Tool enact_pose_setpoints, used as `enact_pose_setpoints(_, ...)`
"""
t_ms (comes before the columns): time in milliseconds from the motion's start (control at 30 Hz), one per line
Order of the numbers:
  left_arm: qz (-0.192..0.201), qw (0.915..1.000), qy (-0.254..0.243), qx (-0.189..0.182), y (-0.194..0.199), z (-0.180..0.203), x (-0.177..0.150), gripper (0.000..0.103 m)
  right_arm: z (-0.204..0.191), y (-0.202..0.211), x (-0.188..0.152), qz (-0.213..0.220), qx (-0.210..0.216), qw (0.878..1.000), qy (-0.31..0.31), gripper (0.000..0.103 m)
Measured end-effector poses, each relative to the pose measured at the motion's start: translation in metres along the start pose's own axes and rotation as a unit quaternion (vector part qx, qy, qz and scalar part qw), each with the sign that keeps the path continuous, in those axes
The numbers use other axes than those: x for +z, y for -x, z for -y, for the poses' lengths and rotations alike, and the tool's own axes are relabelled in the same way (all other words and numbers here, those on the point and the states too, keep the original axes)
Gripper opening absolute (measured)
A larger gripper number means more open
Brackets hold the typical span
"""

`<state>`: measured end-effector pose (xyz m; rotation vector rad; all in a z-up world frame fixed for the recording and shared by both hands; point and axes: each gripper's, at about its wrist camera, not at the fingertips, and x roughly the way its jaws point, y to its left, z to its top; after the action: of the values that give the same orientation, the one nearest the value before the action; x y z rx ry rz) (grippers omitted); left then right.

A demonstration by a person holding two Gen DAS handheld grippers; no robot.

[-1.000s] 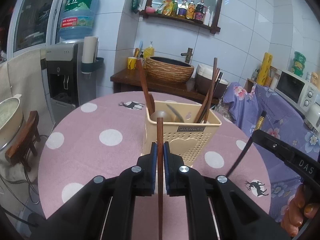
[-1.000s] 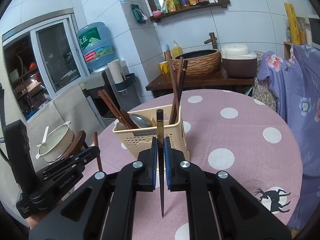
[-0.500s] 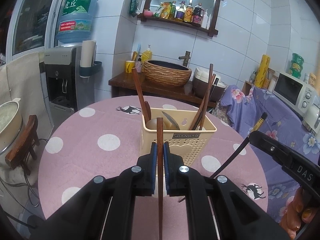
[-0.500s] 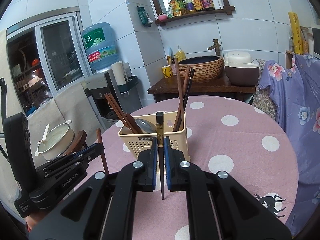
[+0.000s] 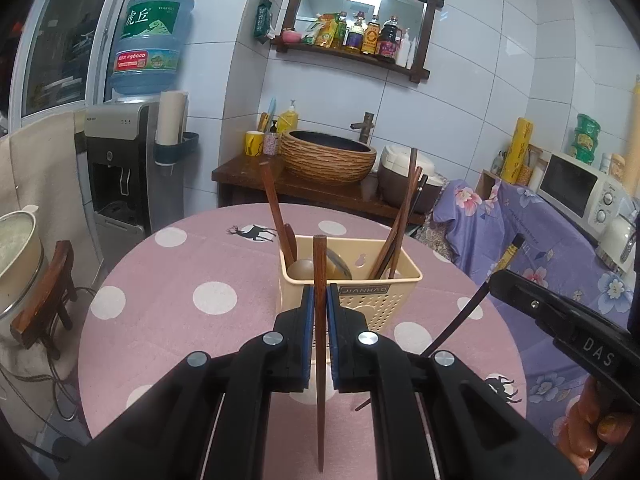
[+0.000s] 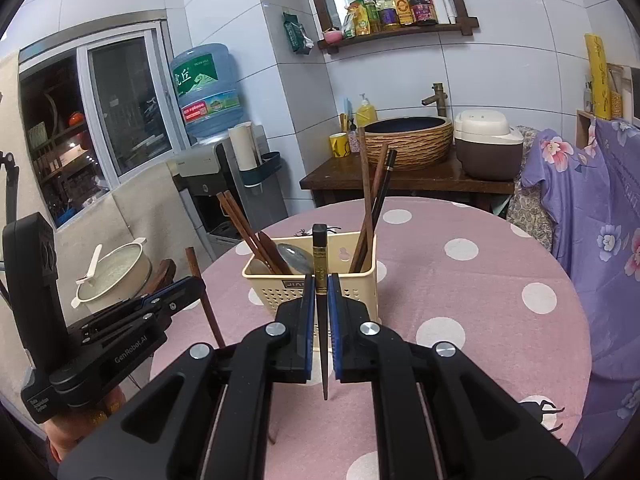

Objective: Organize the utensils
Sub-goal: 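Lift both chopsticks upright and carry them over the cream holder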

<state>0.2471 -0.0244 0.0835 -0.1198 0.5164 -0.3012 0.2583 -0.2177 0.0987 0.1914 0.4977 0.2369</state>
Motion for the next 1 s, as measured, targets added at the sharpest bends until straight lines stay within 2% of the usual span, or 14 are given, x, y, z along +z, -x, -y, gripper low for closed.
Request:
enact_pose_setpoints(300, 0.027, 0.9993, -0.018, -0.019, 0.022, 0.004, 0.029, 0.007, -0.003, 0.012, 0.033, -0.001, 0.021, 1.0, 0.006, 0.007)
enact_pose_setpoints(533, 0.055, 0.9968, -0.034, -0.047, 0.047, 0.016, 0.076, 0.007, -0.013, 0.028, 0.082, 0.017, 0.032, 0.999, 0.017, 0.007)
enact_pose_setpoints(800, 0.115, 0.9923, -0.042, -0.015, 0.06, 0.029, 0.139, 0.007, -0.028, 0.031, 0.139, 0.064, -0.006, 0.997, 0.038, 0.007)
enact_pose_setpoints(1000, 0.112, 0.9932, -0.032, 0.006, 0.035, 0.026, 0.146, 0.007, -0.023, 0.009, 0.149, 0.065, -0.029, 0.997, 0.033, 0.007)
